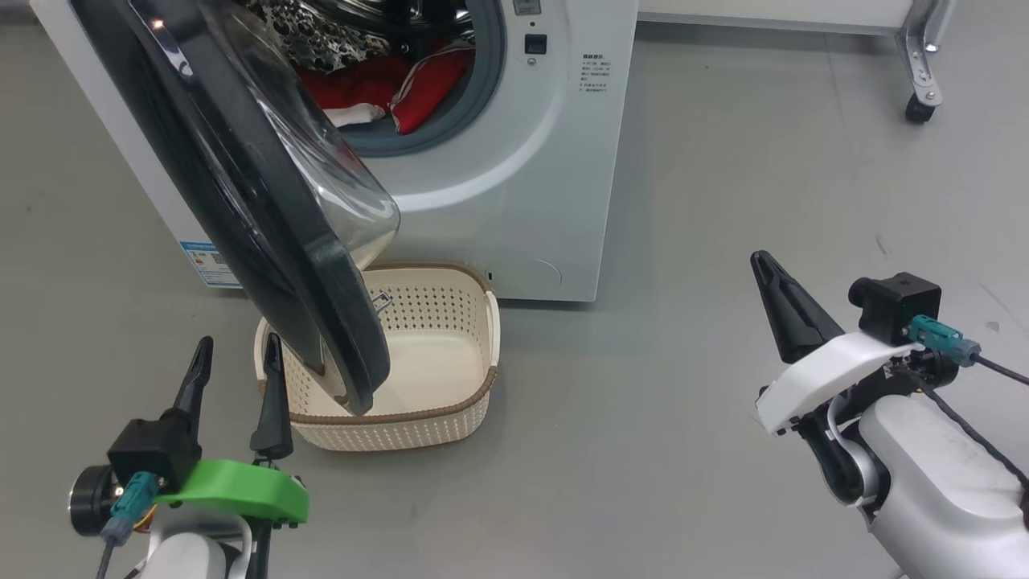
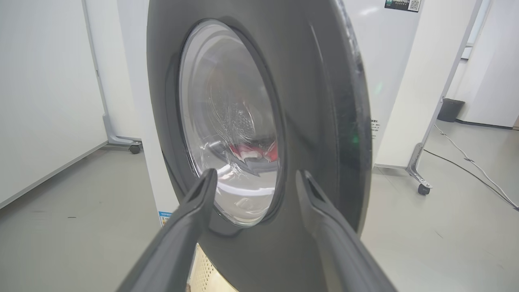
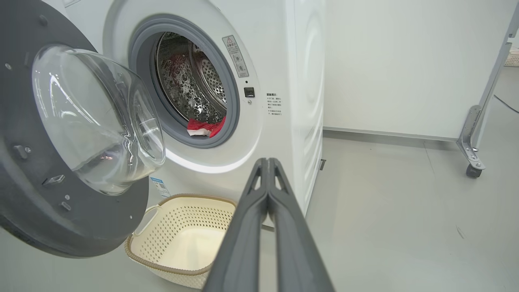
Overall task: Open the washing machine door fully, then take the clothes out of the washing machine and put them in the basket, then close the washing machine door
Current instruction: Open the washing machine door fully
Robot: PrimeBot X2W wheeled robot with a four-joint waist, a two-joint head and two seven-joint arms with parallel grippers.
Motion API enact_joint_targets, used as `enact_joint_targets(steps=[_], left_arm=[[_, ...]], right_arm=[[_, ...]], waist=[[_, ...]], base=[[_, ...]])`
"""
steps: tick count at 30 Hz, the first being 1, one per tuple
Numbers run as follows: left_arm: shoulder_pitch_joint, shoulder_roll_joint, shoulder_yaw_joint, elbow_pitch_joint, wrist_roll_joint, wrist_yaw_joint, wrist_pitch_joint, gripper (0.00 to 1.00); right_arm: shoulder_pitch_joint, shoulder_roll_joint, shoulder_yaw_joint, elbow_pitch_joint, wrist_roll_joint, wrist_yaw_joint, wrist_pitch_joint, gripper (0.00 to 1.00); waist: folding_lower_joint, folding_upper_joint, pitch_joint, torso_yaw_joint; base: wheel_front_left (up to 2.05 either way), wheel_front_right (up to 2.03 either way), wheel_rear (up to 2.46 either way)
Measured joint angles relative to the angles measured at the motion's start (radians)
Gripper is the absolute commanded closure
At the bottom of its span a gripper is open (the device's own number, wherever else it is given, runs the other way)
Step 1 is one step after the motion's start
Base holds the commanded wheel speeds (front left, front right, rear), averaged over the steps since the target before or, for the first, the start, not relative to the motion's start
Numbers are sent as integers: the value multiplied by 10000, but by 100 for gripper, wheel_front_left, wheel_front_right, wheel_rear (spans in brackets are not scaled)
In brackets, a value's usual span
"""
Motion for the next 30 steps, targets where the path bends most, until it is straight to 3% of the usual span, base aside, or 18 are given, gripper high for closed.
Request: enact_joint_targets(steps=[5,15,16,18,30], left_arm=[[229,-4,153,-4,0,-2,0,0],[491,-6,316,-42,0,-40,0,0],[494,-6,316,-48,0,-44,0,0],[501,-8,326,-71,0,-44,0,0],[557,-19,426,-203,0,-84,0,0]], right_arm=[[606,142,-468,-247,-40,-326,0,100],[1581,435,-1716,-1281,-1151,-514,15,100],[1693,439,-1802,-1367,-1317,-522,15,84],[1907,462,-1954,-1521,-1544,-585,15,0],[2841,750,-2522,-2163,-2500,-594,15,0]], waist=[[0,0,-137,-151],[0,0,-368,-378],[0,0,-384,-396],[1,0,-407,-435],[0,0,-268,-557]], base=[[0,0,0],[0,0,0],[0,0,0],[0,0,0],[0,0,0]])
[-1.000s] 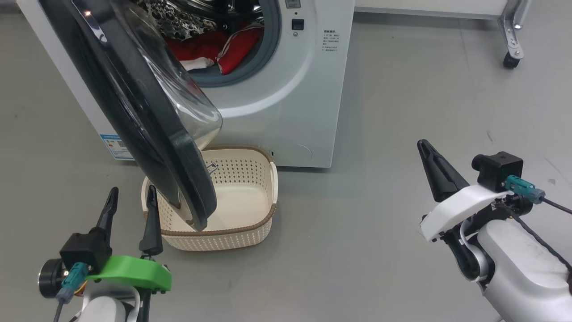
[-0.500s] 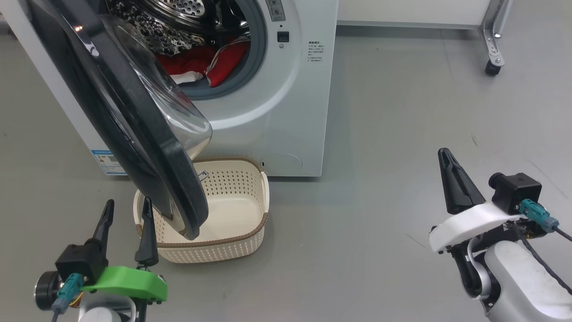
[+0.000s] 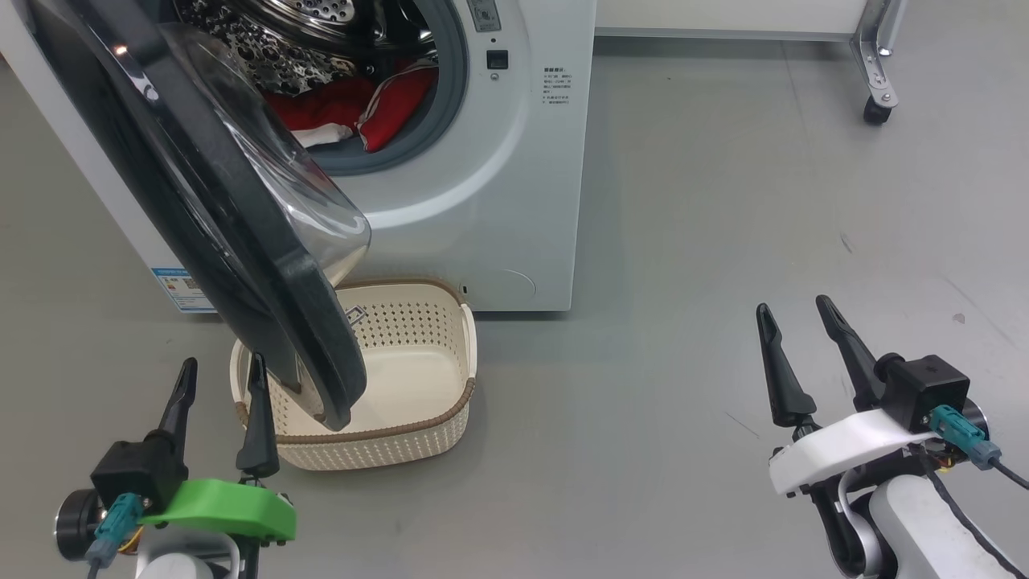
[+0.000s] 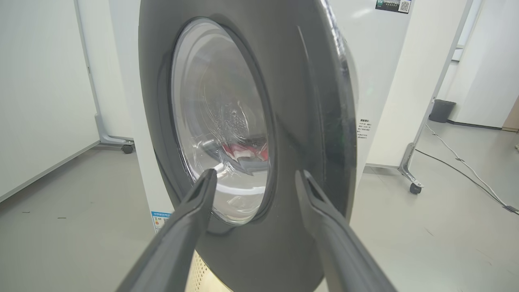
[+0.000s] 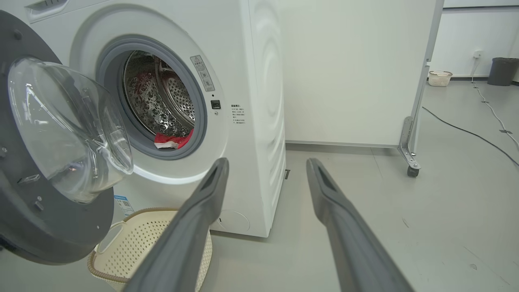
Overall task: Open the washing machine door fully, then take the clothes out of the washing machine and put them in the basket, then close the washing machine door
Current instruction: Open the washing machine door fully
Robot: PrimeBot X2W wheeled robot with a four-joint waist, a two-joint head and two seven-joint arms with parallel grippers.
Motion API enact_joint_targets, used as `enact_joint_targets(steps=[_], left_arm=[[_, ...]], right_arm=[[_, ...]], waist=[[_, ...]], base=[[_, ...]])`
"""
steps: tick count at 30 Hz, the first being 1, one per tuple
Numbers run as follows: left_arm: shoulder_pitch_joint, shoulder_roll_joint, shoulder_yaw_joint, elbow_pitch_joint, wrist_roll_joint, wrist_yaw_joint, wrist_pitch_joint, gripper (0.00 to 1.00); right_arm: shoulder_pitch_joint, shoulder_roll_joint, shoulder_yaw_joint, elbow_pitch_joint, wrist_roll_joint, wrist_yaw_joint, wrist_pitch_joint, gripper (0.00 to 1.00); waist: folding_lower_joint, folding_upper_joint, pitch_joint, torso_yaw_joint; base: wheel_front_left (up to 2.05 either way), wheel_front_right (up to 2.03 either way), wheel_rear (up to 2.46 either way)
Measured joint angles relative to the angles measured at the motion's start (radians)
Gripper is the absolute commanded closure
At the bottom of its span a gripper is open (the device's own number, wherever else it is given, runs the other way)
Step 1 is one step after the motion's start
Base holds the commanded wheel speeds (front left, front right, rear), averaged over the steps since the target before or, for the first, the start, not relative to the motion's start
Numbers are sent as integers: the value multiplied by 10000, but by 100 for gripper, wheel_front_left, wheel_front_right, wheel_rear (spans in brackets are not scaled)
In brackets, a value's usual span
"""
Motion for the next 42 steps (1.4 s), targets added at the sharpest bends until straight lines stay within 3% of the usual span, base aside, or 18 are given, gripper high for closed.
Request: enact_joint_targets(steps=[42], left_arm=[[-1,-10,-79,458,-230,-123,0,0]], right_arm=[[983,709,-805,-416,-1394,105,0,0]], waist=[[0,0,98,-134]], base=[[0,0,0]])
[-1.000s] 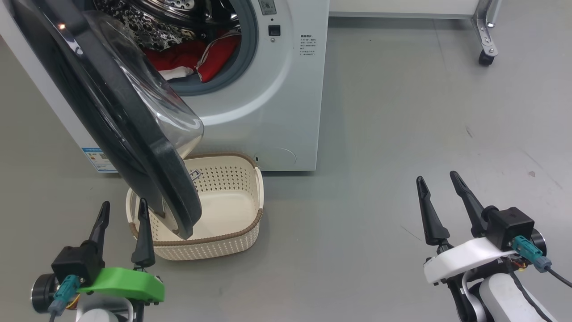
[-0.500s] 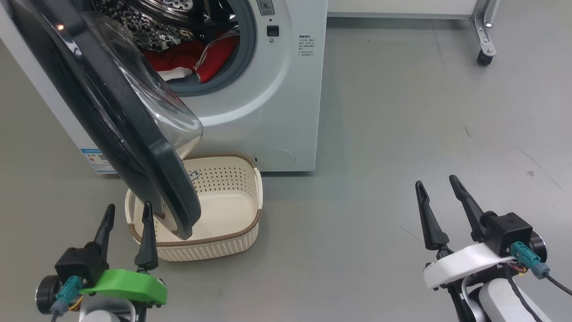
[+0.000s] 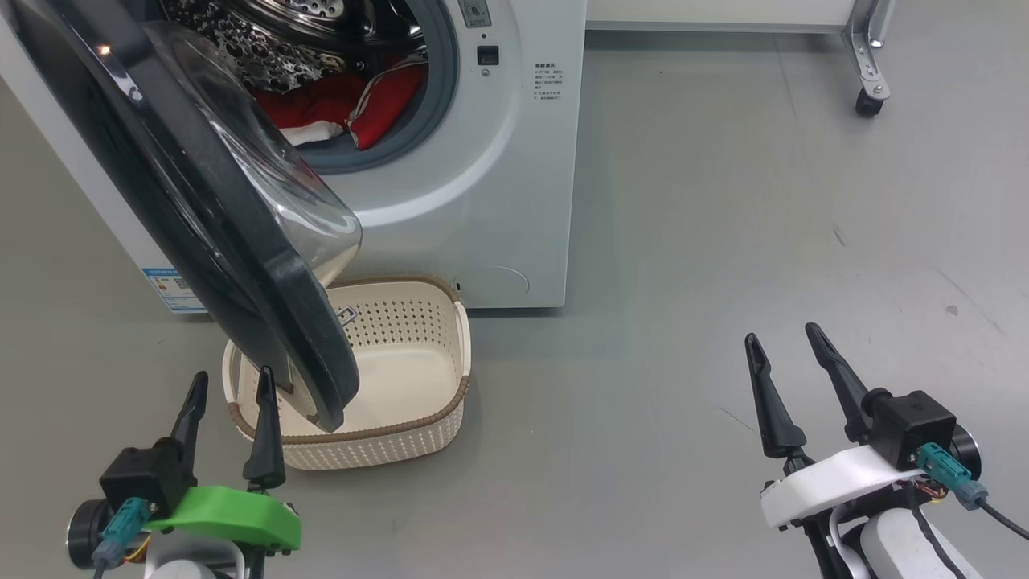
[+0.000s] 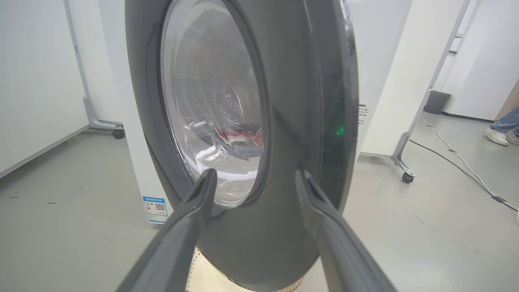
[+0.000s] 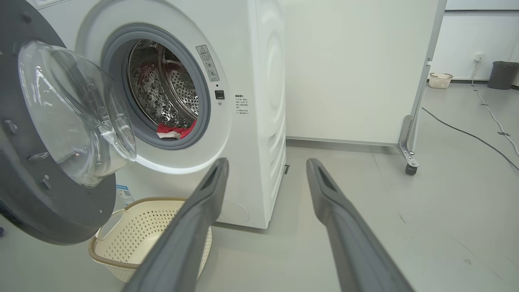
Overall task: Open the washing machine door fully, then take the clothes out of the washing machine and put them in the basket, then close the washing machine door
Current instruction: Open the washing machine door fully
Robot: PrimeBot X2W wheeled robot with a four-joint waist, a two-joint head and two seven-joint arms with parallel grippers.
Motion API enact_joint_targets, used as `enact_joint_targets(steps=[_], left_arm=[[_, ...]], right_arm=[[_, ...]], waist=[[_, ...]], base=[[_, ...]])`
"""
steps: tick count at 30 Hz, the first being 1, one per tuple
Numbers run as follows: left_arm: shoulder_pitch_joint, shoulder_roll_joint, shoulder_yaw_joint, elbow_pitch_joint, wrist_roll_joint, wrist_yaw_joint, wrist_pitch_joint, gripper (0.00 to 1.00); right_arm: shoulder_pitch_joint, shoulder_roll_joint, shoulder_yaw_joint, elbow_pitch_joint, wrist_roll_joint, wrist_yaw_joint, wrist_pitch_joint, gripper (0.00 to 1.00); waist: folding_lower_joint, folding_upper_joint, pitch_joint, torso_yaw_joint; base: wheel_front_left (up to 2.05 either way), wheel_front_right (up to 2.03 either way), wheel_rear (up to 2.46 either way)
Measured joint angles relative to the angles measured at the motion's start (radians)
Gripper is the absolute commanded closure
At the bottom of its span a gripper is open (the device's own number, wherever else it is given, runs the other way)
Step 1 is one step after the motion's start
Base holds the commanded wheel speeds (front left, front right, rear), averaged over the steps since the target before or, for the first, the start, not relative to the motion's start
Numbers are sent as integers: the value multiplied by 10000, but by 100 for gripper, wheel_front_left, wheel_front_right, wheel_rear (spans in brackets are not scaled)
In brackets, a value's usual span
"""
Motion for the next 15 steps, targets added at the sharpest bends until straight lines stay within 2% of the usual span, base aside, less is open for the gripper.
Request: enact_joint_targets(steps=[15], left_arm=[[0,0,2,50,-10,-15,0,0]], right_arm=[[153,201,-188,8,-270,178,0,0]], waist=[[0,0,-54,-21]], base=[[0,0,0]])
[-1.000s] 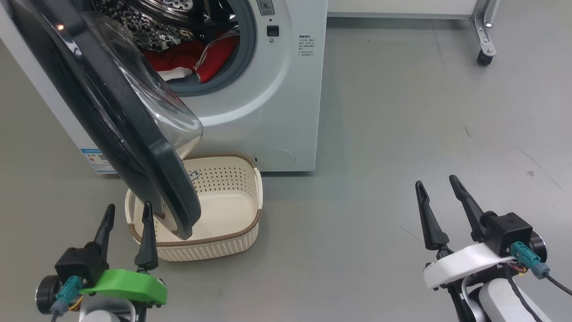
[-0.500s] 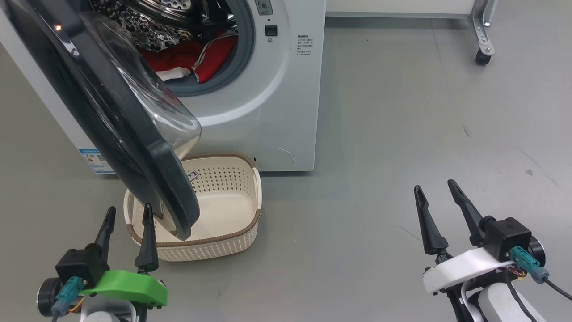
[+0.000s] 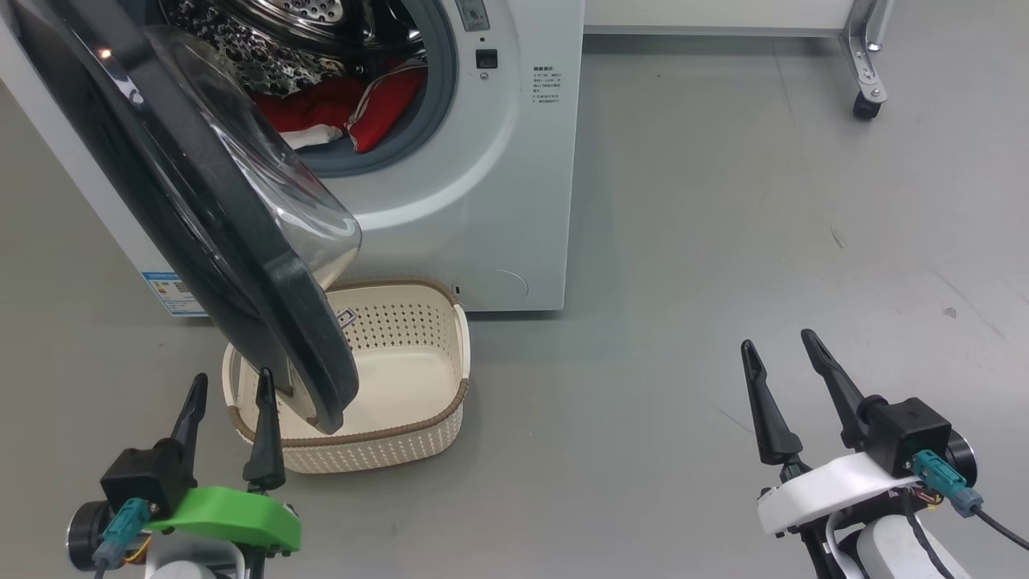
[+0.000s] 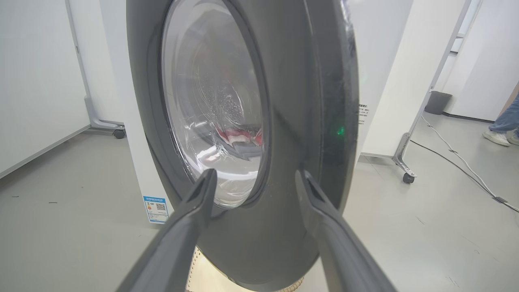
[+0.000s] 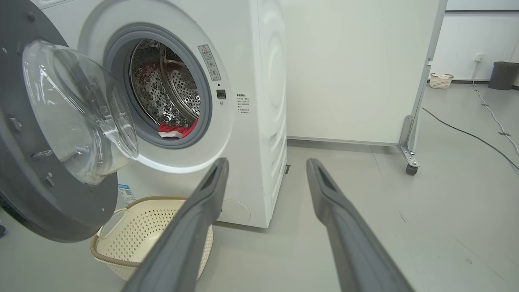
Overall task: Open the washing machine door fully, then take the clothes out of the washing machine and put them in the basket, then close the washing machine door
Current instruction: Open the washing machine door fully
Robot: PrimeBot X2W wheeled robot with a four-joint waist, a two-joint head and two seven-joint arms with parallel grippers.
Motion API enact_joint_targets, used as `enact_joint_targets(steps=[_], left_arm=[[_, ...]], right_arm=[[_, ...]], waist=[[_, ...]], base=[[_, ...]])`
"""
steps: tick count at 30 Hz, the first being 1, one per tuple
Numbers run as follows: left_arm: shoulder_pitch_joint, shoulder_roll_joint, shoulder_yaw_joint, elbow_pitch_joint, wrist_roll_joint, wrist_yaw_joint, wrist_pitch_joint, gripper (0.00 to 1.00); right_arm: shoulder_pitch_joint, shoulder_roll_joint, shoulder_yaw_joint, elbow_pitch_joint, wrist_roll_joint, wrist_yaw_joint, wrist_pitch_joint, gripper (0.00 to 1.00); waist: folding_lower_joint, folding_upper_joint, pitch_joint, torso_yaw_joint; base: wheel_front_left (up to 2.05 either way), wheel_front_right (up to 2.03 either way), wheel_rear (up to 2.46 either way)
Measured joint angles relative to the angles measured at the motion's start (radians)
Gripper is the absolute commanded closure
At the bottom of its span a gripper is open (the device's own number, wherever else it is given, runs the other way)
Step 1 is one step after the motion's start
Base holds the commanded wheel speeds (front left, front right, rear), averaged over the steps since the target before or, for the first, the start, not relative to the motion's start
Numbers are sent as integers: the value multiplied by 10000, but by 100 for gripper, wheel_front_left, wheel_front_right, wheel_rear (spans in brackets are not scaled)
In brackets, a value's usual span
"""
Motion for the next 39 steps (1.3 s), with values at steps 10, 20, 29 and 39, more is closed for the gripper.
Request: enact_joint_targets(steps=[10,20,29,39], left_arm=[[1,0,-84,81,102,-69,0,0],[88,-2,-305,157,336,-207,0,100],[148,-2,-75,-21,322,-215,0,100],[-439,19,780,-1246,322,-157,0,100]], right_arm=[[6,105,-56,19,-115,174,0,0],[122,249,-132,111,-196,265,0,0],[198,385,-299,130,-255,353,0,0],[198,489,-382,163,-359,460,0,0]], waist=[[0,0,-84,-40],[0,0,-181,-115],[0,0,-146,-111],[0,0,-106,-99]], base=[[0,0,0],[0,0,0],[0,0,0],[0,0,0]])
